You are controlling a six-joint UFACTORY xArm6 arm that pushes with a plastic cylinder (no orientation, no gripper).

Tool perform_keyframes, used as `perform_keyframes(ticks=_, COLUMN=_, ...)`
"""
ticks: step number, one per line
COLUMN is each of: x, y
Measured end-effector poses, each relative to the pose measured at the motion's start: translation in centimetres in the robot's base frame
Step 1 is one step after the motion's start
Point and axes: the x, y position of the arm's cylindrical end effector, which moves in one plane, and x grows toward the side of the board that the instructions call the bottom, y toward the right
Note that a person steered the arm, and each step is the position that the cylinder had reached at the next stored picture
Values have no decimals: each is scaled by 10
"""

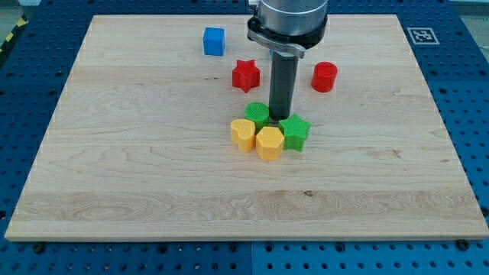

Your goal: Slide the green star along with yellow hexagon down a bit

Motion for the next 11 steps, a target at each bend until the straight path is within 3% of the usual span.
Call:
perform_keyframes(ticks=2, x=0, y=76)
perform_keyframes(ticks=3, x=11, y=82)
perform_keyframes(ticks=8, x=22, y=12)
perform_keyframes(ticks=11, x=21, y=16)
